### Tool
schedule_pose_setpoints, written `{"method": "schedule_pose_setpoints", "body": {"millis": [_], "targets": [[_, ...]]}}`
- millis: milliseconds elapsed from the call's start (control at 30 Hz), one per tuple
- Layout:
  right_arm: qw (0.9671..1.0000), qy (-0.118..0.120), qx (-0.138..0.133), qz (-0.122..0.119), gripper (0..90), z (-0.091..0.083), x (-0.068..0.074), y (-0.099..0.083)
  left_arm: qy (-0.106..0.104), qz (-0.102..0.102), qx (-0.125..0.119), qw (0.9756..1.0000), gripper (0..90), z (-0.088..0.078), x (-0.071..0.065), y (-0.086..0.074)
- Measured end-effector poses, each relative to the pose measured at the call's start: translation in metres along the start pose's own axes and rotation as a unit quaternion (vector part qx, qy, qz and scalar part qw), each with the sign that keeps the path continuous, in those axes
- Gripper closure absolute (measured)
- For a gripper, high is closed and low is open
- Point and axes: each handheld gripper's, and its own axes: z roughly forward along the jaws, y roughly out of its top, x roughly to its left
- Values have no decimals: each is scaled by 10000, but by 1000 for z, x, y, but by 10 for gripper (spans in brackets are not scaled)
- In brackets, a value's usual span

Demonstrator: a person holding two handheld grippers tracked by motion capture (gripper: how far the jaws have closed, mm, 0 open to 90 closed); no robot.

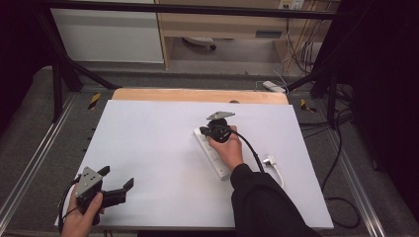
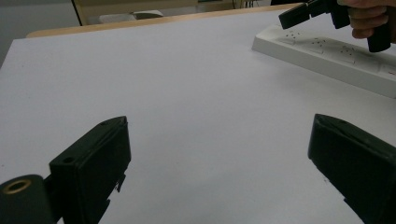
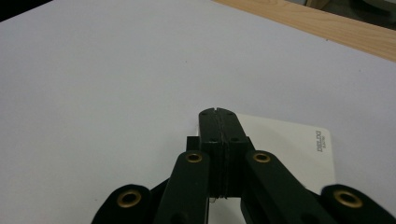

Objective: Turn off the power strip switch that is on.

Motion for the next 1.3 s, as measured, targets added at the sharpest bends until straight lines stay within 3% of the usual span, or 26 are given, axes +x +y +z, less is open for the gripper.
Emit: {"method": "schedule_pose_setpoints", "body": {"millis": [300, 567, 767, 900, 1000, 1200, 1300], "targets": [[9998, 40, -157, 100, 842, -8, 0, 5, -8, 4, 4, 10000, 56, 0, 0, 0], [9994, 91, -255, 214, 589, -16, -3, 9, -3, -4, 24, 10000, 57, 0, 0, 0], [9994, 25, -182, 301, 382, -20, -3, 10, -2, -5, 20, 10000, 56, 0, 0, 0], [9985, 54, -153, 528, 208, -23, -4, 12, -6, 1, 22, 10000, 56, 0, 0, 0], [9984, -13, -160, 536, 113, -26, -4, 14, -3, -5, 23, 10000, 56, 0, 0, 0], [9981, -43, -318, 519, 44, -38, -6, 19, -5, 10, 30, 10000, 57, 0, -1, 0], [9981, -196, -367, 462, 45, -45, -7, 21, -5, 9, 28, 10000, 56, 0, -1, 0]]}}
